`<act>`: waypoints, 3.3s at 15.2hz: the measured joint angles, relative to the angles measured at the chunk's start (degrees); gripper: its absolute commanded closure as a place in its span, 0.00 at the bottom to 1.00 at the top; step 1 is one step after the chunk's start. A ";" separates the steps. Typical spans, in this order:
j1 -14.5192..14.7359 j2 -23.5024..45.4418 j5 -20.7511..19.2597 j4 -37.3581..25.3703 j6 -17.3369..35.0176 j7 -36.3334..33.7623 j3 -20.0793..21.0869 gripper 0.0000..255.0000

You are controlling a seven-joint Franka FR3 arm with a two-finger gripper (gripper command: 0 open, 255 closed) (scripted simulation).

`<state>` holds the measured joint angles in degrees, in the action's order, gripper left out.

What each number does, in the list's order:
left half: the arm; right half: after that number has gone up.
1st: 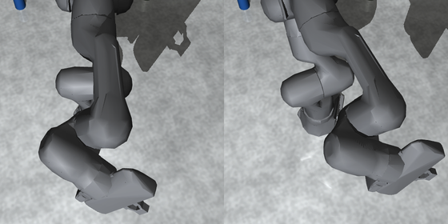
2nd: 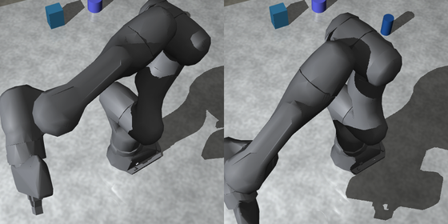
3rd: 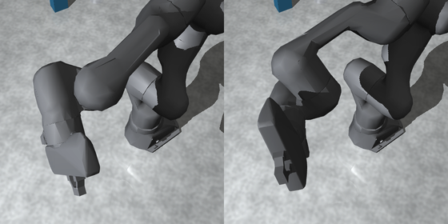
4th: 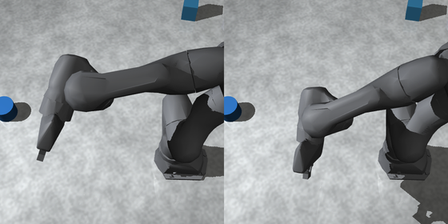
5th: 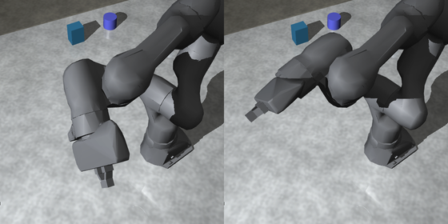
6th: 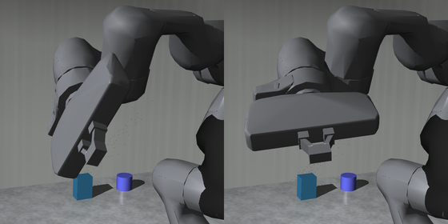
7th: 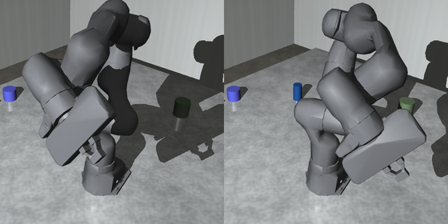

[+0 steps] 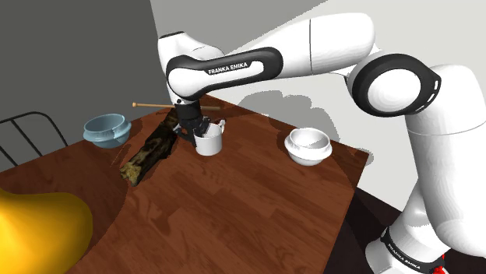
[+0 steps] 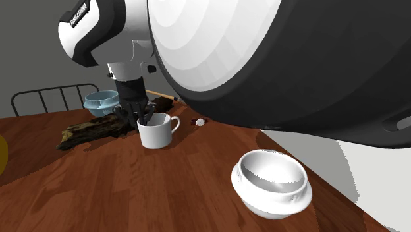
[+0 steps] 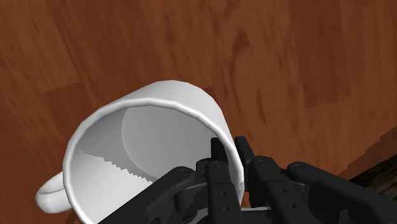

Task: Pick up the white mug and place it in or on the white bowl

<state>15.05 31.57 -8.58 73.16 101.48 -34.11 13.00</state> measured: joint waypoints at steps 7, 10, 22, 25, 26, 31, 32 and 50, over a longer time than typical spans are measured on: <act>0.38 -0.05 0.11 -5.23 -5.23 0.33 0.08 1.00; 0.59 -0.17 0.15 -7.33 -7.46 0.39 0.13 1.00; 2.59 4.78 -0.64 -25.19 -20.25 1.27 -0.18 1.00; 3.82 8.08 -1.19 -33.42 -25.04 1.62 -0.49 1.00; 4.17 9.18 -1.34 -35.82 -26.34 1.77 -0.61 1.00; -2.28 -8.82 1.66 -7.26 -15.86 3.08 0.74 1.00; -3.41 -12.08 2.35 -2.42 -14.16 3.77 0.68 1.00; -12.12 -52.24 8.26 44.03 -6.70 19.84 -7.23 1.00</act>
<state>2.94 -20.66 -0.32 117.19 94.78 -14.27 5.77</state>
